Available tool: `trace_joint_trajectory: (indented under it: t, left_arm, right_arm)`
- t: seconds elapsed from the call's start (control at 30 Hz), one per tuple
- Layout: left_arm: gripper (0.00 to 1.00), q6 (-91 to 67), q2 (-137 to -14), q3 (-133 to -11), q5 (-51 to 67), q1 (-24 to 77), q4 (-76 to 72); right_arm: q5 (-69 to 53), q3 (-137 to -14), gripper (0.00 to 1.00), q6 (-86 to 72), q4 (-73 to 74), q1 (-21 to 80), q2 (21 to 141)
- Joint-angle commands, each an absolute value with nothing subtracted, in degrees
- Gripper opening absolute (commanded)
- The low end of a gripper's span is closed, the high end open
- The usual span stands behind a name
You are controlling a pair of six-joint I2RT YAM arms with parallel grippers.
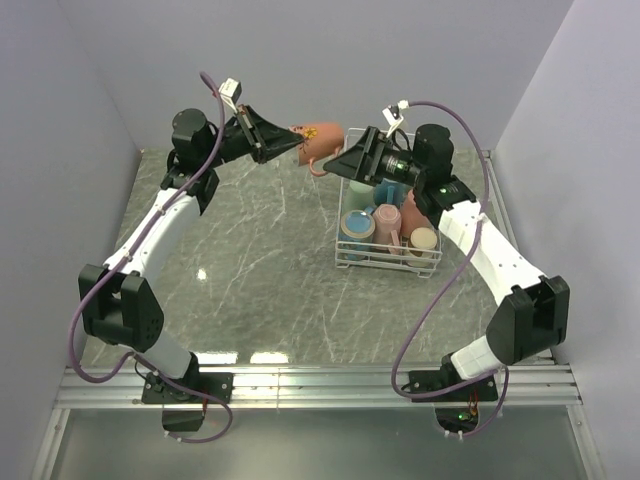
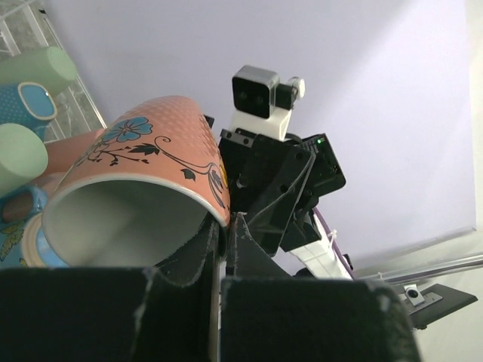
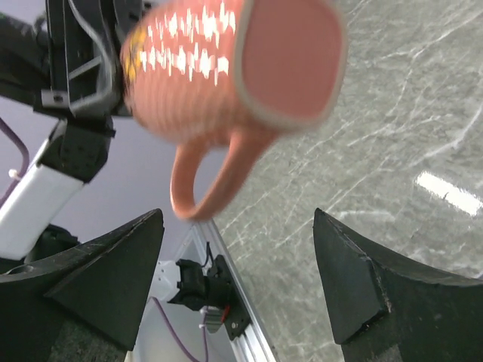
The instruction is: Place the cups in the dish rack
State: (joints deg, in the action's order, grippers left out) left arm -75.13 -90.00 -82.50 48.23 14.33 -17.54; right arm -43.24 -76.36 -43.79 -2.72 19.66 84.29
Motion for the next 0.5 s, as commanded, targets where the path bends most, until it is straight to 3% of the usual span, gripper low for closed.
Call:
trace_joint_trajectory:
  t: [0.0,0.2,0.33,0.47]
  left_arm:
    - [0.0,-76.3,-86.6,-82.1,49.5,14.8,-25.1]
    - [0.0,-76.8,-86.8,-80.9,49.4,15.7,-26.6]
    - [0.0,-76.7,-87.7,-81.1,49.8,16.5,-26.6]
    - [0.01,-76.2,-88.7,-81.7,50.1,17.3,-25.8]
  right_arm:
    - [-44.6,-81.0,0.86,-45.3,-6.7,19.4,85.1]
    - [-45.6,-82.3,0.77,-47.1,-7.6,20.2,86.5]
    - [-46.0,-81.1,0.6,-48.1,-9.0,20.9,86.0]
    - [-46.8,-80.5,0.54,-49.7,-10.5,21.4,86.0]
